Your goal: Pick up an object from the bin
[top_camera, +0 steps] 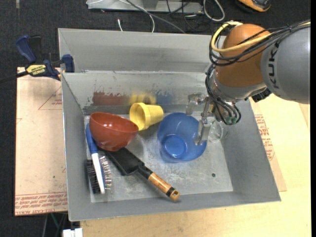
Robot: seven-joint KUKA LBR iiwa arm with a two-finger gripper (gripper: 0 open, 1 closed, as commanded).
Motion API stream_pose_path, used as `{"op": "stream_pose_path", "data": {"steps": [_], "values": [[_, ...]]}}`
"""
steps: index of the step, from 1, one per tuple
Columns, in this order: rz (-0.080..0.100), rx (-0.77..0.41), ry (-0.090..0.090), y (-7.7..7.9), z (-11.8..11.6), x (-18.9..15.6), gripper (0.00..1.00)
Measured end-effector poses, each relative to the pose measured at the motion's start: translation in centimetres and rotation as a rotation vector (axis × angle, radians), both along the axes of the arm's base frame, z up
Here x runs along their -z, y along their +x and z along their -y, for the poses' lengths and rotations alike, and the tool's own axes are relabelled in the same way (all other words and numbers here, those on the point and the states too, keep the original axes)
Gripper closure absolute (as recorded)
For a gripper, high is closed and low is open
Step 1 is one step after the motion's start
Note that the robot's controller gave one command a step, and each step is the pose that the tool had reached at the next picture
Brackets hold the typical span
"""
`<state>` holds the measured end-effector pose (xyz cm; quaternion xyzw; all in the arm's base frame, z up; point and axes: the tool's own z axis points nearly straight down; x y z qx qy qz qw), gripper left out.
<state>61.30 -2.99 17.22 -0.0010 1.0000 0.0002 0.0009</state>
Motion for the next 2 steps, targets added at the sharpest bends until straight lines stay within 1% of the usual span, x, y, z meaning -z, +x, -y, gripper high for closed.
{"op": "stream_pose_path", "data": {"steps": [1, 2], "values": [[0.0, 0.0, 0.0, 0.0, 0.0, 0.0, 0.0], [-0.003, -0.134, 0.002, 1.6, -4.2, 7.1, 0.0]]}}
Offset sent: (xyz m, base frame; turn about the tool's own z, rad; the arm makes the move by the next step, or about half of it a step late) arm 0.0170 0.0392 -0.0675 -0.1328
